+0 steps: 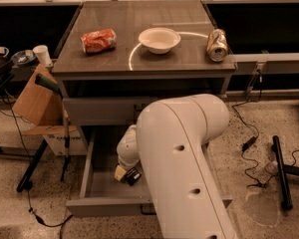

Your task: Pick rxbar chocolate from middle drawer and place on counter

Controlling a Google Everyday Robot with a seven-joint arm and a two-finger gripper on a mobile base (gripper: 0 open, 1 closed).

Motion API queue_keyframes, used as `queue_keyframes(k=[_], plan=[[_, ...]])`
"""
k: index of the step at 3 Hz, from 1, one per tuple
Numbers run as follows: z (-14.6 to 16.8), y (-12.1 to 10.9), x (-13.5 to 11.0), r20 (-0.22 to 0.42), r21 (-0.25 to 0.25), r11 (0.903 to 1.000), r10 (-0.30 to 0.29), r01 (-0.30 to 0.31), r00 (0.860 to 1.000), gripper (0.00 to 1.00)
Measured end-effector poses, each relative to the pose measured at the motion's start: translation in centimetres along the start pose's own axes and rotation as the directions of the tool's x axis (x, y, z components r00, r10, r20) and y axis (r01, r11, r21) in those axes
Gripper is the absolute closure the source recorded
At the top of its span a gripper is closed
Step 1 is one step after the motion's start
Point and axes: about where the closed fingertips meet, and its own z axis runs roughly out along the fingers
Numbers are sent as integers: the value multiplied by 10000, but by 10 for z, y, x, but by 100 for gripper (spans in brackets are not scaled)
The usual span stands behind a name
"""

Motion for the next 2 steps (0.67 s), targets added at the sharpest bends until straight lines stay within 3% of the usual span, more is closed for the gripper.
queue_keyframes(k=[2], plan=[[-7,-4,2,-84,0,9999,134,-134,9999,70]])
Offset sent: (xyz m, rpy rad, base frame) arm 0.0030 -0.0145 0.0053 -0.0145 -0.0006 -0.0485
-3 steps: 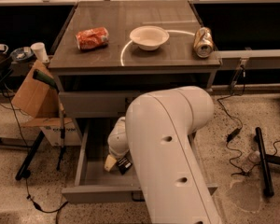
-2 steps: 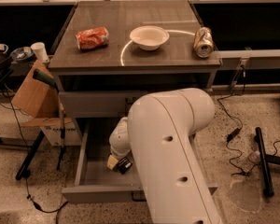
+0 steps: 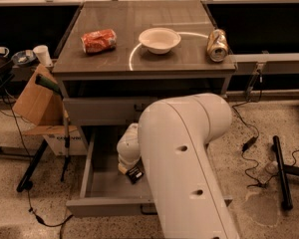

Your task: Pick rxbar chocolate from middle drawer and place on counter

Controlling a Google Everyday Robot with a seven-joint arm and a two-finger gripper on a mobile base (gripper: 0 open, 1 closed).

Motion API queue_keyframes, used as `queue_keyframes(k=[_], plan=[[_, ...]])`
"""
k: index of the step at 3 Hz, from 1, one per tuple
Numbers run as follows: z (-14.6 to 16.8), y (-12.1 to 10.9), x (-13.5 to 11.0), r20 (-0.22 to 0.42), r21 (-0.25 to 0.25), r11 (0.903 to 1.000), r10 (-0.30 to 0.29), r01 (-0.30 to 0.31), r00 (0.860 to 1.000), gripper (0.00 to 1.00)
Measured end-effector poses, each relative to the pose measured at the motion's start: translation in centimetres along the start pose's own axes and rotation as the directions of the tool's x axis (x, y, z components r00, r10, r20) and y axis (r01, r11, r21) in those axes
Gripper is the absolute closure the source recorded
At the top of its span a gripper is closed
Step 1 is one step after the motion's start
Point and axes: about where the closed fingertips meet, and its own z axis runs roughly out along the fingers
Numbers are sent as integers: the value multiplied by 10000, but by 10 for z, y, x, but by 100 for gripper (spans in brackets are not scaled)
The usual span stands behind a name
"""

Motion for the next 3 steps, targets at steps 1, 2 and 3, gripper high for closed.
queue_keyframes(k=[1,2,3], plan=[[-1,0,1,-6,28,10000,10,-10,10000,93],[-1,-1,5,14,130,9999,108,-109,9999,100],[-15,-2,11,35,278,9996,95,-96,9999,100]])
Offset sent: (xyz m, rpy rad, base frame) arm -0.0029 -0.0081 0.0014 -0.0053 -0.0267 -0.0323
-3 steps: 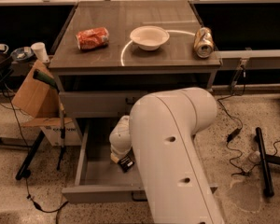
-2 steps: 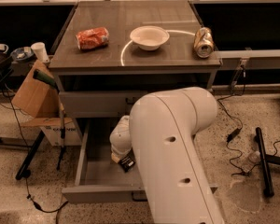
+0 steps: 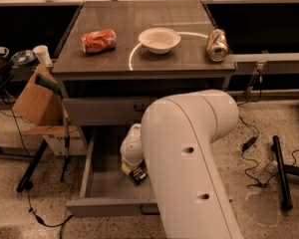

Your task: Pick rxbar chocolate from middle drawer and place on counter

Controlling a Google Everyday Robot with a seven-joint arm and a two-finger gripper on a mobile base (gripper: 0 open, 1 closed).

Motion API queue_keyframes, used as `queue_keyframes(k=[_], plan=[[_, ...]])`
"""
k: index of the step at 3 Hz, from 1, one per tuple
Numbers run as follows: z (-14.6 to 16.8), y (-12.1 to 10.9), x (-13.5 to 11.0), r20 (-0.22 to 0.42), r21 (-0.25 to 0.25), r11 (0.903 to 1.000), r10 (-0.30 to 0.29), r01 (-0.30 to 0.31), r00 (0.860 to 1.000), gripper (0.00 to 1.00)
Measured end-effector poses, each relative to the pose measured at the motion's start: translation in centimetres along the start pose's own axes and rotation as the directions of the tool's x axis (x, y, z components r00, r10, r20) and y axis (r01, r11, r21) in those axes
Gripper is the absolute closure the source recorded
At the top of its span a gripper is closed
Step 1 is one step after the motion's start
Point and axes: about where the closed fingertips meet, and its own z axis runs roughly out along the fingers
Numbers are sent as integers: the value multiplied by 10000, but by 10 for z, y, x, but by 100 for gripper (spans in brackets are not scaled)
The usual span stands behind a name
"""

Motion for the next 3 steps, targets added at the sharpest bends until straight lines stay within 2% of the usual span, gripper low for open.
queue_keyframes(k=[1,2,3], plan=[[-31,-1,11,92,249,9996,-112,109,9999,100],[-70,2,14,234,654,9966,-509,493,9984,100],[-111,4,12,474,1162,9900,-860,801,9952,100]])
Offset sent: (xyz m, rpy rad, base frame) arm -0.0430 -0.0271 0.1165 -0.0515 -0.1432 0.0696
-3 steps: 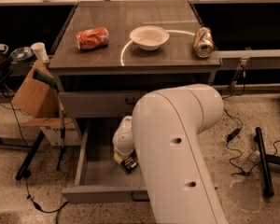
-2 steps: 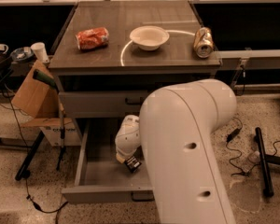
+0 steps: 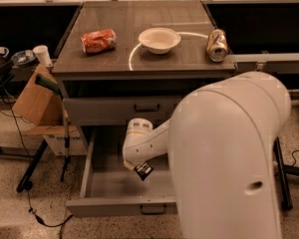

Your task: Pick rxbar chocolate from middle drawer and place on counter

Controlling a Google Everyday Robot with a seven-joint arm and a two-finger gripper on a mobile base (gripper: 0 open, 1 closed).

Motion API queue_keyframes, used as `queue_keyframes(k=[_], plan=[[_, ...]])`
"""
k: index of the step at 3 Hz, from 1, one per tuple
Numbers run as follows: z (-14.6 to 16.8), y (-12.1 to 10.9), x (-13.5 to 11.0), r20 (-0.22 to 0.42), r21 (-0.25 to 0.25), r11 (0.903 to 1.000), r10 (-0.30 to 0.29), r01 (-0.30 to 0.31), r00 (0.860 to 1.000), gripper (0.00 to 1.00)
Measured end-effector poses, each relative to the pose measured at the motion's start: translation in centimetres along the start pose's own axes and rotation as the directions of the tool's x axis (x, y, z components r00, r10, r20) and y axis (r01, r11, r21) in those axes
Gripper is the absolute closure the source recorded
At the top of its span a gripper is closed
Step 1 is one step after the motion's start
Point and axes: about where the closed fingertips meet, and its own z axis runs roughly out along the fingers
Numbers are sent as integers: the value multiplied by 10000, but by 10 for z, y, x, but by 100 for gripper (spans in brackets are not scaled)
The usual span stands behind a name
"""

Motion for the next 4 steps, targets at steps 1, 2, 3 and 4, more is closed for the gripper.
queue_keyframes(k=[1,2,3,4], plan=[[-45,-11,-3,269,436,9986,-298,286,9992,100],[-98,-32,-10,448,903,9945,-575,533,9973,100],[-155,-67,-17,533,1202,9923,-377,311,9979,100],[-209,-101,-28,432,1322,9908,-355,295,9984,100]])
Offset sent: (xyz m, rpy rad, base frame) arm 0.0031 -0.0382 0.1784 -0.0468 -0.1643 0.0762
